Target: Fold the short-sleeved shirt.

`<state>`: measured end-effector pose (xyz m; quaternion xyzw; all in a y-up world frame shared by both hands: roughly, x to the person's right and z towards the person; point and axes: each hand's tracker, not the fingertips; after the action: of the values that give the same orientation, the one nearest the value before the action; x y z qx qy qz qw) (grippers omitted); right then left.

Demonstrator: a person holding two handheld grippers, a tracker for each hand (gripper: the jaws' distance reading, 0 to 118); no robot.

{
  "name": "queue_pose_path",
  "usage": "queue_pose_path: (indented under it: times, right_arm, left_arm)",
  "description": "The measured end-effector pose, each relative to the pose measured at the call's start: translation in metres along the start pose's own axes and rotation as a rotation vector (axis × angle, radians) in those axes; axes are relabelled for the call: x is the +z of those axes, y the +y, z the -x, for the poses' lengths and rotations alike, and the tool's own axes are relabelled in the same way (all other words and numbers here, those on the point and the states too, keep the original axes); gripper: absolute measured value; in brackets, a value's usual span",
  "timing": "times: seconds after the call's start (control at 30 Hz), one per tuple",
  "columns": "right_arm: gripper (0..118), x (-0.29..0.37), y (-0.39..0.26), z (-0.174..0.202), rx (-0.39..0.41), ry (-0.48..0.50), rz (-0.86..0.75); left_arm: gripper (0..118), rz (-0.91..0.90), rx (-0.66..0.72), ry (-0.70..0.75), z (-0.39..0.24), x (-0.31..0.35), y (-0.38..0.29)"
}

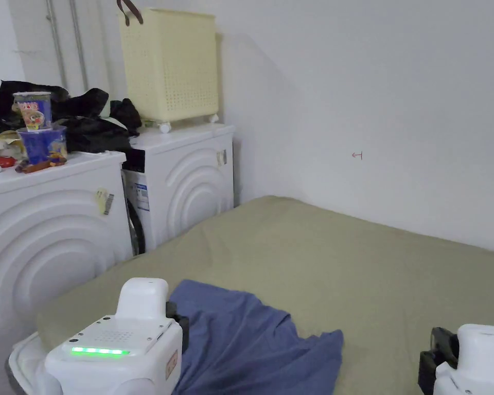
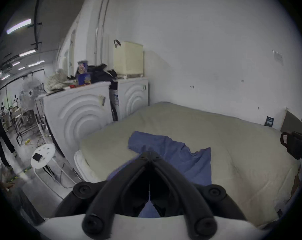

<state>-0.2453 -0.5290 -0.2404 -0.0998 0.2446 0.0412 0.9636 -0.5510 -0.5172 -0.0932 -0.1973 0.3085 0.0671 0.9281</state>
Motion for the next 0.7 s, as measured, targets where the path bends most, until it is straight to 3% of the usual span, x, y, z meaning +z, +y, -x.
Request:
queue_pose_path:
  times: [0.37,0.4,0.43,0.5,0.57,0.7]
  right_arm:
    - [0,-0.027,-0.063,-0.017,-0.002,-0.03,0.166]
    - [0,-0.031,-0.069,-0.017,-0.001,-0.036,0.182]
    - [0,-0.033,-0.073,-0.018,0.0,-0.034,0.2]
    - [0,-0.036,-0.082,-0.019,-0.009,-0.039,0.224]
    - [0,-0.039,-0.092,-0.02,-0.019,-0.035,0.252]
    - [0,-0.037,-0.105,-0.023,-0.022,-0.037,0.294]
  left_arm:
    - [5,0.442,0.024,-0.168,-0.037,-0.193,-0.067]
    - [21,0.486,0.038,-0.162,-0.039,-0.206,-0.074]
    - [51,0.508,0.05,-0.171,-0.04,-0.217,-0.078]
    - [78,0.542,0.041,-0.219,-0.041,-0.234,-0.084]
    - [116,0.601,0.039,-0.22,-0.044,-0.243,-0.093]
    - [116,0.658,-0.057,-0.189,-0.054,-0.261,-0.11]
